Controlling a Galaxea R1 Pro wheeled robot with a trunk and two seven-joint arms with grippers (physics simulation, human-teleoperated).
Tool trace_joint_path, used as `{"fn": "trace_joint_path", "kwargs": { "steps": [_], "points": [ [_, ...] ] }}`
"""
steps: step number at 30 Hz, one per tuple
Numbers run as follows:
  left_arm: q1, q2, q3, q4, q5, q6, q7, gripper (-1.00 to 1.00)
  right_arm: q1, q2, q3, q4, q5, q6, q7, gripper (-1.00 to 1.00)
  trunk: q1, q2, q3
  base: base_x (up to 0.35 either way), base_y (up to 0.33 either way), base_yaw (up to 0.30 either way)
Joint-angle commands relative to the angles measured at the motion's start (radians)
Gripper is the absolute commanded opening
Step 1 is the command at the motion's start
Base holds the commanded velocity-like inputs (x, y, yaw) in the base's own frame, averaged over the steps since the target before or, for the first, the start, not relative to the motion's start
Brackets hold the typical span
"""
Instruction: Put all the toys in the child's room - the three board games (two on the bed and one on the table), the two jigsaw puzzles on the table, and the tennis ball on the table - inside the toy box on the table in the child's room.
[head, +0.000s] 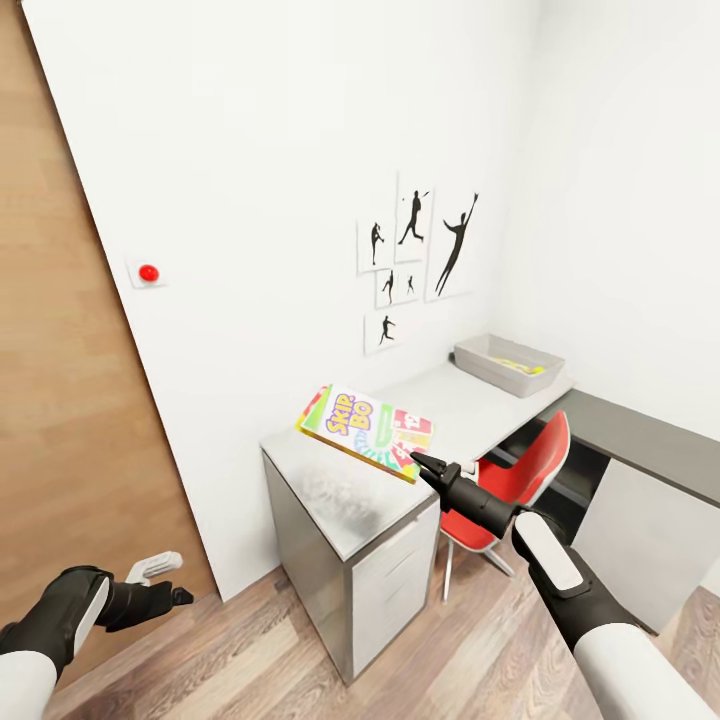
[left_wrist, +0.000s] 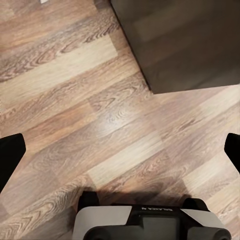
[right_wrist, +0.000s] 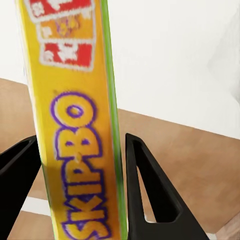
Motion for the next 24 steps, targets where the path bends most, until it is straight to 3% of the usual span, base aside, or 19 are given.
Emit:
{"fn": "trace_joint_path", "kwargs": {
  "steps": [1, 12, 17, 21, 24],
  "points": [
    [-0.001, -0.001, 0.006, -0.001, -0.011, 0.004, -0.009, 1.0, -0.001, -0.001, 0.002, 0.0, -0.004, 0.002, 0.003, -1.0, 0.001, -0.002, -0.002, -0.001, 0.0, 0.035],
    [-0.004, 0.006, 0.011, -0.014, -0.007, 0.011, -0.015, 1.0, -0.001, 0.0, 0.005, -0.036, -0.004, 0.001, 0.011, -1.0, 0.001, -0.002, -0.002, 0.0, 0.0, 0.003],
    [-0.018, 0.011, 0.026, -0.033, -0.001, 0.045, -0.082, 1.0, -0.001, -0.002, 0.004, -0.077, 0.02, 0.005, -0.043, -1.0, 0.001, -0.002, -0.002, 0.0, 0.0, 0.0],
    [-0.044, 0.01, 0.028, -0.179, -0.001, 0.189, -0.119, 1.0, -0.005, -0.004, -0.006, -0.087, 0.052, 0.018, -0.115, -1.0, 0.001, -0.002, -0.002, 0.0, 0.0, 0.0],
    [-0.062, 0.002, 0.027, -0.325, 0.001, 0.249, -0.133, 1.0, -0.037, -0.008, -0.013, -0.089, 0.057, 0.084, -0.139, -1.0, 0.001, -0.002, -0.002, 0.0, 0.0, 0.0]
  ]
}}
